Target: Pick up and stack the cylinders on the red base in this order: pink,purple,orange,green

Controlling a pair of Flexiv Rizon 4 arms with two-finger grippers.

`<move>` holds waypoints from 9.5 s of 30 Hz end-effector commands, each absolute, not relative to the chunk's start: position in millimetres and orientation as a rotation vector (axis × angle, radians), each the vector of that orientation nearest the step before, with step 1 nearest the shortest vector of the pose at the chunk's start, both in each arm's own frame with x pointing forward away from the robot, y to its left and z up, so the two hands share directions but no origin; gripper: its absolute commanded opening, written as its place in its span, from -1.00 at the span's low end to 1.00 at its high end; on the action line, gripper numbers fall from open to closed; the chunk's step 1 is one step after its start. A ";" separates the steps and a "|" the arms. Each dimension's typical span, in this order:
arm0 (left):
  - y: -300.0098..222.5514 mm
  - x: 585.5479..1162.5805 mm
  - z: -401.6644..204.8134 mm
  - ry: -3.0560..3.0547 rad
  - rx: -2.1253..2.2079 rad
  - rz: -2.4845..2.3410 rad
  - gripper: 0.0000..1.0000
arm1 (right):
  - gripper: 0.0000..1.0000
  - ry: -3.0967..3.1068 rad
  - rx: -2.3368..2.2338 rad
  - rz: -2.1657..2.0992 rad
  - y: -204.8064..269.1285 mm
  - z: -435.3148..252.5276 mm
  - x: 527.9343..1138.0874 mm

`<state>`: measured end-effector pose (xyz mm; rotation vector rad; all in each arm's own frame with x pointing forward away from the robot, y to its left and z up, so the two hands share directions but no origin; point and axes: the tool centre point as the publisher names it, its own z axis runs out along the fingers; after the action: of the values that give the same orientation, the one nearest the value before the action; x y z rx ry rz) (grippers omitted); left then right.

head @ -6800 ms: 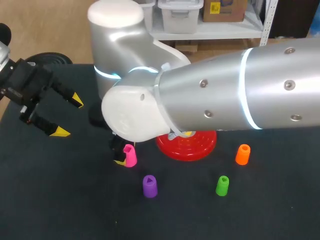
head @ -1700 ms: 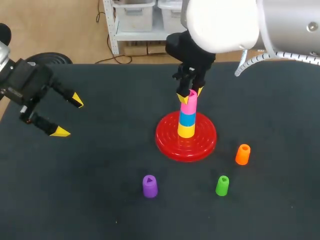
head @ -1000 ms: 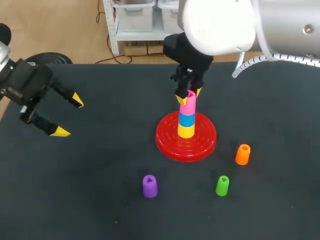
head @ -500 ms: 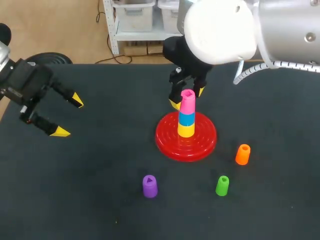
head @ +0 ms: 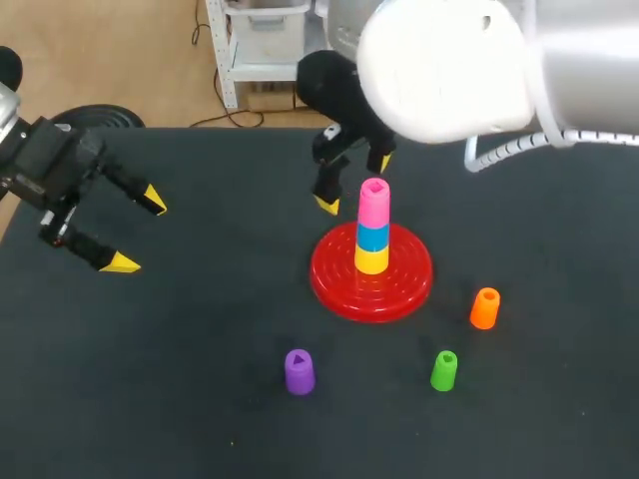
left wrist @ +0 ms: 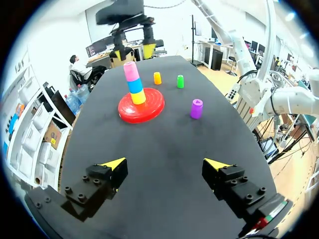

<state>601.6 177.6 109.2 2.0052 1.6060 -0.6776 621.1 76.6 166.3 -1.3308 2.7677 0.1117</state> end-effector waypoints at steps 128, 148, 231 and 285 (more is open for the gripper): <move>177.8 601.4 108.5 1.604 2.005 -0.676 1.00 | 1.00 2.854 -1.594 0.138 140.5 10.0 471.8; 177.8 601.4 108.5 1.604 2.005 -0.676 1.00 | 1.00 2.839 -1.545 0.115 137.4 12.2 473.3; 177.8 601.4 108.5 1.604 2.005 -0.676 1.00 | -1.00 2.811 -1.248 -0.176 66.5 192.9 621.7; 177.8 601.4 108.5 1.604 2.005 -0.676 1.00 | -1.00 2.852 -1.218 -0.005 42.2 171.7 651.6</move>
<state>601.6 177.5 109.2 2.0053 1.6060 -0.6775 649.1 42.1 174.4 -1.2146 2.8477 -0.0105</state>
